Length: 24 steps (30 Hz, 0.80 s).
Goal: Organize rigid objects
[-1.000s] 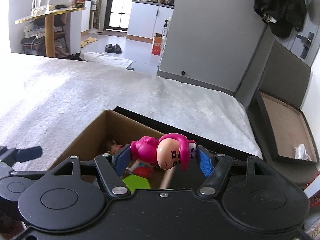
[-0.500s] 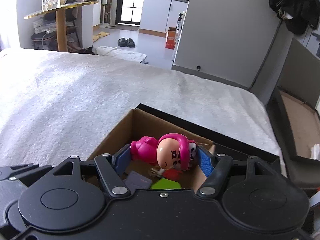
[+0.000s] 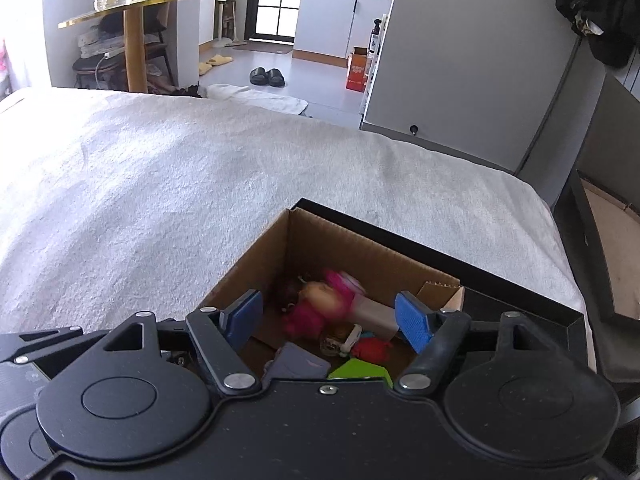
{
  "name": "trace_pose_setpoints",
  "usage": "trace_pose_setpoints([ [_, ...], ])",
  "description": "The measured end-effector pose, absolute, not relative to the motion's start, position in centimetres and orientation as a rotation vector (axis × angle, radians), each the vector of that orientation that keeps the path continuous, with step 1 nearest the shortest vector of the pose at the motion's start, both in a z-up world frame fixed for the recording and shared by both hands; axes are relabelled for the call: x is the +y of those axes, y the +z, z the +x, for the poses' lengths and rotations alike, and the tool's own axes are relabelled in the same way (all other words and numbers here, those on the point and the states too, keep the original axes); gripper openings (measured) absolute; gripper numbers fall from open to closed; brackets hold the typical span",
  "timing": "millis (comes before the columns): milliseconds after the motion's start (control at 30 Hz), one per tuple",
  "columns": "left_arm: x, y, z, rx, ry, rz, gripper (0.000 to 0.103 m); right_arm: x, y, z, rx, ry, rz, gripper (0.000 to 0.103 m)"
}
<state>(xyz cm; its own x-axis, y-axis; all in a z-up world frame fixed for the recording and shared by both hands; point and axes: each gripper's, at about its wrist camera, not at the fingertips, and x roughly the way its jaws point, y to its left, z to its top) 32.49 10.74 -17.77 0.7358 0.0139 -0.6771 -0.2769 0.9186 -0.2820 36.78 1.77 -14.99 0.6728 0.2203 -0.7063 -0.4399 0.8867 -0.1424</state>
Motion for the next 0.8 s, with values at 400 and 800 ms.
trace_pose_setpoints([
  [400, 9.6, -16.5, 32.2, 0.724, 0.175, -0.306, 0.012, -1.7, -12.9, 35.0, 0.733, 0.324, -0.246, 0.074],
  [800, 8.8, -14.2, 30.1, 0.753, 0.196, -0.224, 0.015, -7.7, -9.8, 32.5, 0.739, 0.227, -0.071, 0.075],
])
